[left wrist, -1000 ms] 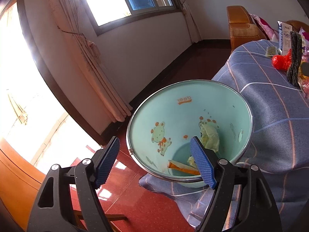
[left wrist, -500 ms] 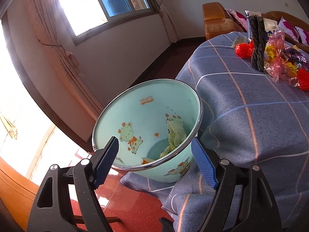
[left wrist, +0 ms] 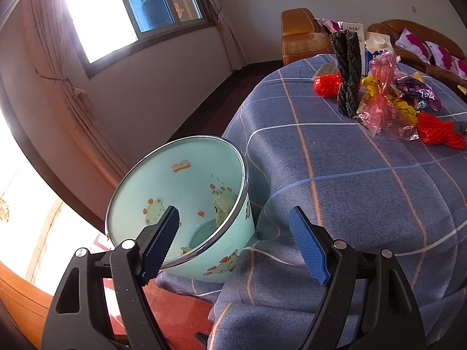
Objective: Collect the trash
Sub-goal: 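Grasp the pink plastic bag with the left tool while the right tool grasps the red mesh net, then carry the pink bag and red net over the bin with both tools, then open both tools to drop the pink bag and red net into the bin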
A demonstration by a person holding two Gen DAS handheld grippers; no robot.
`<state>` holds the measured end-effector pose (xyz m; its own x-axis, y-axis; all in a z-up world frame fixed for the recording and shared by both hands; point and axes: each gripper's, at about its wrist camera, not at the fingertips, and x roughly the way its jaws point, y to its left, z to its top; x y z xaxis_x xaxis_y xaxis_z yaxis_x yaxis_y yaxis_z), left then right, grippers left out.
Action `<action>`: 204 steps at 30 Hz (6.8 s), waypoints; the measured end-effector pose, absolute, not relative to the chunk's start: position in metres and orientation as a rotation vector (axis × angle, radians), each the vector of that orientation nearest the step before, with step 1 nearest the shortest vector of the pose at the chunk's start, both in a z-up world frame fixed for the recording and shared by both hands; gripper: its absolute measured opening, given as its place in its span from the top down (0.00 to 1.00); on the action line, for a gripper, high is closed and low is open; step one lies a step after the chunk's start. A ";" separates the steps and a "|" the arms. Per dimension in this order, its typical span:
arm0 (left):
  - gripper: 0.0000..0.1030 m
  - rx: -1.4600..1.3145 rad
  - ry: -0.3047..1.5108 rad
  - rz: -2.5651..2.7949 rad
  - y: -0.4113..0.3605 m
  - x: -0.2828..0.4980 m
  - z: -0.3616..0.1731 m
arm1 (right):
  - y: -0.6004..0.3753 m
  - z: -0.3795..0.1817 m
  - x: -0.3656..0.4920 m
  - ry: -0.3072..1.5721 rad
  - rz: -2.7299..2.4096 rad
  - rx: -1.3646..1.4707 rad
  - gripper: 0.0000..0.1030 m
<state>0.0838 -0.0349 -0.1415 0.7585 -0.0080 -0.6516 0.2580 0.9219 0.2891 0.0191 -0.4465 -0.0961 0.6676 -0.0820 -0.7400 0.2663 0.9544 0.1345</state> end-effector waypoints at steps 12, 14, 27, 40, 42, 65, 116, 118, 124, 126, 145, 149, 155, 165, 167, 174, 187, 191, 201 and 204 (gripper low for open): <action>0.26 0.348 0.676 -0.285 -0.092 0.091 -0.118 | -0.473 -0.071 -0.018 0.685 -0.144 0.323 0.87; 0.26 0.349 0.675 -0.316 -0.109 0.093 -0.116 | -0.489 -0.065 -0.027 0.651 -0.178 0.330 0.87; 0.65 0.327 0.798 -0.435 -0.189 0.124 -0.144 | -0.523 -0.079 -0.036 0.621 -0.215 0.367 0.86; 1.00 0.331 0.740 -0.461 -0.159 0.103 -0.122 | -0.499 -0.063 -0.039 0.596 -0.183 0.316 0.86; 0.98 0.300 0.736 -0.454 -0.146 0.102 -0.116 | -0.494 -0.061 -0.038 0.597 -0.180 0.308 0.86; 1.00 0.223 0.805 -0.498 -0.176 0.130 -0.137 | -0.518 -0.066 -0.044 0.586 -0.247 0.315 0.86; 1.00 0.259 0.677 0.054 0.071 0.113 -0.089 | -0.253 -0.027 0.089 0.580 0.237 0.004 0.86; 1.00 0.264 0.682 0.068 0.075 0.114 -0.091 | -0.246 -0.029 0.095 0.586 0.247 -0.001 0.86; 1.00 0.262 0.703 0.109 0.091 0.123 -0.098 | -0.225 -0.032 0.111 0.600 0.275 -0.030 0.86; 1.00 0.256 0.707 0.118 0.096 0.125 -0.099 | -0.219 -0.033 0.115 0.604 0.283 -0.040 0.86; 1.00 0.231 0.737 0.133 0.109 0.134 -0.109 | -0.181 -0.041 0.138 0.641 0.330 -0.102 0.85; 0.96 0.222 0.743 0.114 0.107 0.134 -0.111 | -0.171 -0.044 0.141 0.652 0.358 -0.105 0.81; 0.70 0.202 0.766 0.076 0.102 0.136 -0.121 | -0.161 -0.052 0.140 0.661 0.377 -0.113 0.64; 0.54 0.193 0.775 0.082 0.098 0.136 -0.125 | -0.198 -0.051 0.120 0.660 0.311 -0.069 0.60; 0.49 0.193 0.775 0.073 0.094 0.134 -0.126 | -0.213 -0.049 0.109 0.647 0.284 -0.074 0.59; 0.47 0.217 0.792 0.010 0.066 0.128 -0.137 | -0.298 -0.044 0.064 0.632 0.135 -0.022 0.55; 0.31 0.273 0.740 -0.034 0.021 0.127 -0.127 | -0.403 -0.032 0.085 0.580 -0.082 0.094 0.48; 0.29 0.255 0.713 0.006 0.027 0.145 -0.113 | -0.411 -0.032 0.099 0.578 -0.088 0.117 0.46; 0.19 0.217 0.711 0.014 0.029 0.157 -0.108 | -0.411 -0.033 0.113 0.581 -0.078 0.124 0.40; 0.19 0.205 0.706 0.008 0.028 0.156 -0.106 | -0.411 -0.036 0.101 0.577 -0.087 0.122 0.40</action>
<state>0.1562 0.0279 -0.1058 0.7617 0.0767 -0.6434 0.0618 0.9798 0.1900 0.1013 -0.4108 -0.0361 0.8348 -0.0476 -0.5485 0.1159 0.9891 0.0905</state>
